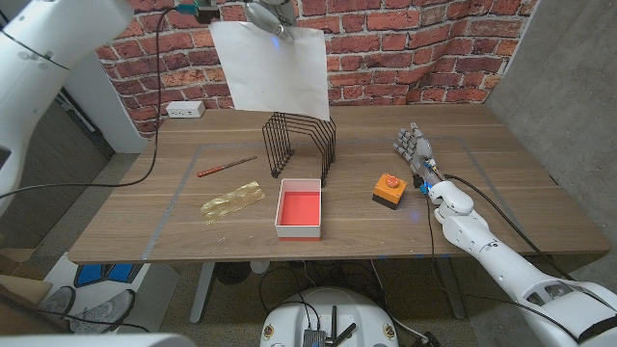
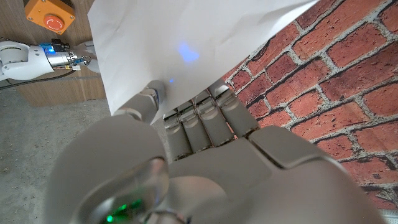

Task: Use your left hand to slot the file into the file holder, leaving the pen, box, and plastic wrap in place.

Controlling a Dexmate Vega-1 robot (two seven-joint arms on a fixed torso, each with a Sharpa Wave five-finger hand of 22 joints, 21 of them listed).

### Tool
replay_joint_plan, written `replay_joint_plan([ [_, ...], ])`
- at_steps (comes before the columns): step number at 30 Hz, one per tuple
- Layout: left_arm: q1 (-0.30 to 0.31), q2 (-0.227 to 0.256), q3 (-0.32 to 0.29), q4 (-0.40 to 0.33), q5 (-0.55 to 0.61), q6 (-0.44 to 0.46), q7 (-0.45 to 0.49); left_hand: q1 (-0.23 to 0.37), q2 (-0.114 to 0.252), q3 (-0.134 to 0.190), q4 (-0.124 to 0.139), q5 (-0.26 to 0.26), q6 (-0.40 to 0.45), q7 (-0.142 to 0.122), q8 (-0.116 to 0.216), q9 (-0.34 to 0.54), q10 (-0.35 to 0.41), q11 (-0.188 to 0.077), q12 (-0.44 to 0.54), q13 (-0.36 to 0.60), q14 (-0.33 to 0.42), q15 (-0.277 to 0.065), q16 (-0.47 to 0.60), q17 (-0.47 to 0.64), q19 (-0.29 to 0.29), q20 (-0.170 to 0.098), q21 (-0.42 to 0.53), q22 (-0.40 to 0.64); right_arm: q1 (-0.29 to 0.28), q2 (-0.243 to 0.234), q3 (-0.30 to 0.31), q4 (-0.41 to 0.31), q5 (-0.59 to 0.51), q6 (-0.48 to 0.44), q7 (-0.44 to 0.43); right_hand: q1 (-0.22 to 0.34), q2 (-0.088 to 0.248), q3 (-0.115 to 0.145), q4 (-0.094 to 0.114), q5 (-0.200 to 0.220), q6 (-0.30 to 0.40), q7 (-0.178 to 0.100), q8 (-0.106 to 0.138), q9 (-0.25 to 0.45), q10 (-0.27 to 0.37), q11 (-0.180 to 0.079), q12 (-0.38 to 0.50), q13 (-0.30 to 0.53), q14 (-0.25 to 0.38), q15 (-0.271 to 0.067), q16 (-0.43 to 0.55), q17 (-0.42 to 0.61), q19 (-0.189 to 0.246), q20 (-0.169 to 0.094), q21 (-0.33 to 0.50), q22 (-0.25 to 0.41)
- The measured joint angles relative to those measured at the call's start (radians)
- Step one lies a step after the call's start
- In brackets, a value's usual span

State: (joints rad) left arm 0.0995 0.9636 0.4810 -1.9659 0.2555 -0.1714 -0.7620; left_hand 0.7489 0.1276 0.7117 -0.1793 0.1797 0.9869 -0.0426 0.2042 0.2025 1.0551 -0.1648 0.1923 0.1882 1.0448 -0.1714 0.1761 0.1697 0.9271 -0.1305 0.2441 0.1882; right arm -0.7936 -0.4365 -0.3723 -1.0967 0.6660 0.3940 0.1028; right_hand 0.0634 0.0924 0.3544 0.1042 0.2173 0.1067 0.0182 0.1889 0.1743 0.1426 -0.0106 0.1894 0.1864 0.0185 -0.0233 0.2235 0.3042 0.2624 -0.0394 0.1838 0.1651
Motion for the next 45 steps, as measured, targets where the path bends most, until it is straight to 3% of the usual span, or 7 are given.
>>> replay_joint_plan([
  [22,0.014,-0.032,0.014,0.055,0.033,-0.084,0.04,0.0,0.0,-0.003,0.003,0.0,0.005,-0.005,0.005,0.0,0.0,0.001,0.0,0.0,0.0,0.0,0.0,0.0,0.0,0.0,0.0,0.0,-0.019,-0.01,0.006,-0.022,0.005,-0.007,-0.009,0.0,0.0,0.0,0.0,0.0,0.0,0.0,0.0,0.0,0.0,0.0,0.0,0.0,0.0,0.0,0.0,0.0,0.0,0.0,0.0,0.0],
  [45,0.026,-0.049,0.03,0.073,0.057,-0.086,0.039,0.0,0.0,-0.004,0.001,0.0,0.007,-0.007,0.004,-0.001,0.003,-0.001,0.0,0.0,0.0,0.0,0.0,0.0,0.0,0.0,0.004,0.0,-0.021,-0.011,0.008,-0.018,0.009,-0.015,-0.01,-0.004,0.004,0.0,0.0,0.0,0.0,0.0,0.0,0.0,0.0,0.0,0.0,0.0,0.0,0.0,0.0,0.0,0.0,0.0,0.0,0.0],
])
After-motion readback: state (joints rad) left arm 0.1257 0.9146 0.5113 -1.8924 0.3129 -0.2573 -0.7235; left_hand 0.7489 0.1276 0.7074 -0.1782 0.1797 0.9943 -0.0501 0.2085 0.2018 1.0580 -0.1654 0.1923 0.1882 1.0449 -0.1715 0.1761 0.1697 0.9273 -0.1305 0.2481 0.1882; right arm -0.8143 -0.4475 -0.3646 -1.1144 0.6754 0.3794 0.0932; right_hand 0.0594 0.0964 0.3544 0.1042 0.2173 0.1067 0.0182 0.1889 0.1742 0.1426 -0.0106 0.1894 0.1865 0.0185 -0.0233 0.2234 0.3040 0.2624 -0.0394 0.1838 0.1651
